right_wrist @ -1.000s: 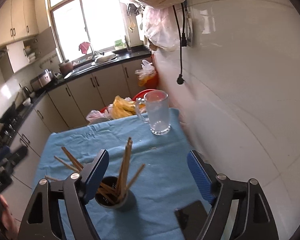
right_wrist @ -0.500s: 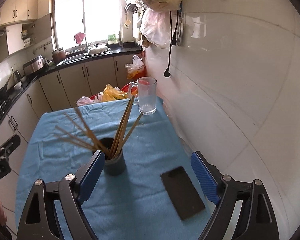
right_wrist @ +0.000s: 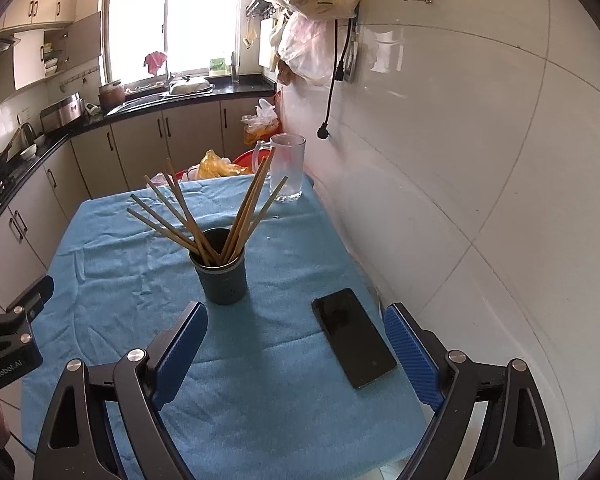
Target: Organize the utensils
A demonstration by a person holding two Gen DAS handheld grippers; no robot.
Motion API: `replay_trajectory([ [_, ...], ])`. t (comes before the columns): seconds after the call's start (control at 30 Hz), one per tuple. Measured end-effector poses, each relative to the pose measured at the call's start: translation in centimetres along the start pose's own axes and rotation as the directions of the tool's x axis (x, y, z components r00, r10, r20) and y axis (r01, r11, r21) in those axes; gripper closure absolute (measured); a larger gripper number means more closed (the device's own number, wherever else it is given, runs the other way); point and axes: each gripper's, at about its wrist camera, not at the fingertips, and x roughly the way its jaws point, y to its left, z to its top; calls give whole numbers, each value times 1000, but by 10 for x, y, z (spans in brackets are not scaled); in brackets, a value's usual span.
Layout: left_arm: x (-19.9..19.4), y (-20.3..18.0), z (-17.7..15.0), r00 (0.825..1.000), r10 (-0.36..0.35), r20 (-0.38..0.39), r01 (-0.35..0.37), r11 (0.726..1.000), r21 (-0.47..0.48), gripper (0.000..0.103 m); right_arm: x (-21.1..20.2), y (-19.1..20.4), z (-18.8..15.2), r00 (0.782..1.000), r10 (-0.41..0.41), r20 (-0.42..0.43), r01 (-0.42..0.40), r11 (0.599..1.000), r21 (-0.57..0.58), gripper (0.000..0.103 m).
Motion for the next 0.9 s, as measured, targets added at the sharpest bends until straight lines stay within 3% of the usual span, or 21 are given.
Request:
replay_trajectory([
  [0.5, 0, 10, -5, 999, -35, -14, 34, 998, -43, 2, -2, 13, -2, 1000, 9, -14, -10, 999, -35, 10],
  [0.9, 7, 9, -4, 1000, -19, -21, 18, 998, -55, 2, 10, 20, 3, 999, 20, -34, -22, 998, -61, 10],
])
